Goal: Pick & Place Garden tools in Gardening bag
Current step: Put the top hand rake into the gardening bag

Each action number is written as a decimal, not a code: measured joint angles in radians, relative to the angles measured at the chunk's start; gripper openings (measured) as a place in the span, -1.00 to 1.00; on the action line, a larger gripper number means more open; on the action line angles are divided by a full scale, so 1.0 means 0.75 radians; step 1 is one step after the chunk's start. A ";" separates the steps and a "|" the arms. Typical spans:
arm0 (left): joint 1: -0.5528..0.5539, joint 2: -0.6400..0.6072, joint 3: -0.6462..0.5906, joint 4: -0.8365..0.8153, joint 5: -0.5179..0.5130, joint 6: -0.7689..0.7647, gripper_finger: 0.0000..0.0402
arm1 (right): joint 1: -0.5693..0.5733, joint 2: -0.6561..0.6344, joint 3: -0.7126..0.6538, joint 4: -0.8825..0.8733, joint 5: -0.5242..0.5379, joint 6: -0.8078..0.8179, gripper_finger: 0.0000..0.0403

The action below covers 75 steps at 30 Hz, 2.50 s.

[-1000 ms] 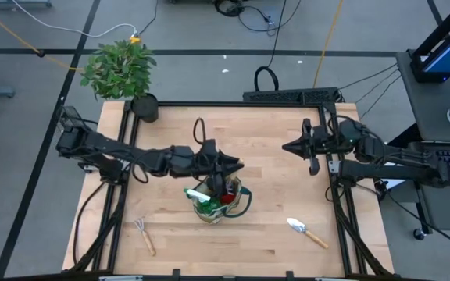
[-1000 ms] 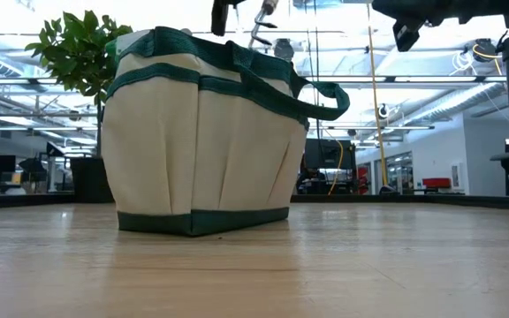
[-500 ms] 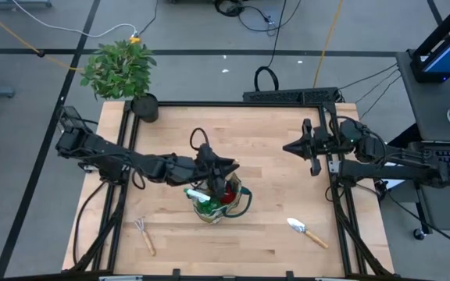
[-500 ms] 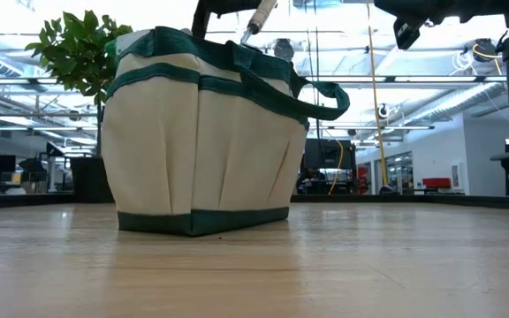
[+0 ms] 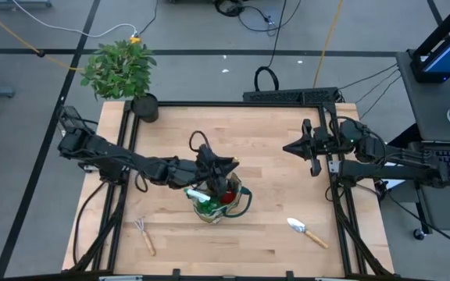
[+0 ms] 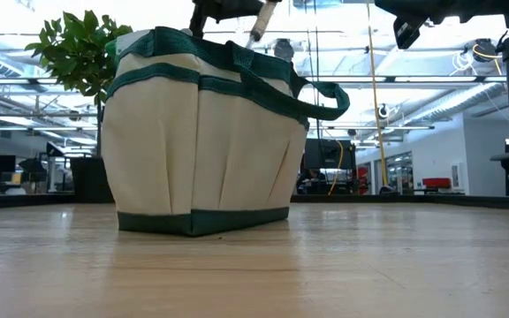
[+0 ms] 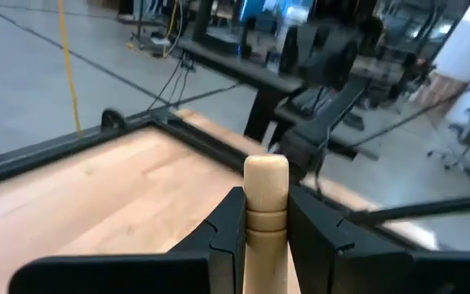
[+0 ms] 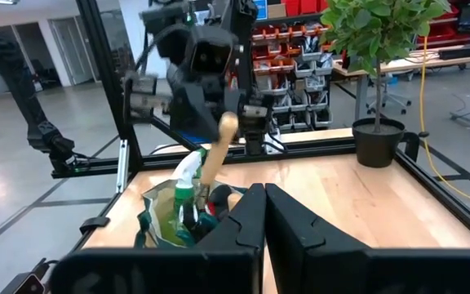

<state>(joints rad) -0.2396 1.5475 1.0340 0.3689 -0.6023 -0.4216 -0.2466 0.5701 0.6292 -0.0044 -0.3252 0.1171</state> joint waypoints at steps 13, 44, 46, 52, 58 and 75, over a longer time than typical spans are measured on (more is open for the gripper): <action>-0.008 0.137 -0.002 0.016 -0.016 -0.038 -0.67 | 0.000 0.000 0.000 0.001 0.003 -0.008 -1.00; -0.057 0.222 -0.001 0.059 0.106 0.317 -0.67 | 0.000 0.000 0.000 0.000 0.001 -0.007 -1.00; -0.056 0.222 -0.007 0.060 0.106 0.314 -0.67 | -0.001 0.000 0.000 -0.001 0.001 -0.008 -1.00; -0.040 0.222 -0.071 0.079 0.099 0.242 -0.67 | 0.000 0.000 0.000 0.000 0.002 -0.008 -1.00; -0.039 0.214 -0.103 0.076 0.096 0.143 -0.63 | 0.000 0.000 0.000 0.000 0.002 -0.008 -1.00; -0.041 0.213 -0.106 0.167 0.110 0.161 -0.39 | 0.000 0.000 0.000 0.000 0.007 -0.008 -1.00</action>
<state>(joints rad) -0.2707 1.7069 0.9543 0.4944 -0.5202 -0.3006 -0.2466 0.5701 0.6292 -0.0043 -0.3202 0.1112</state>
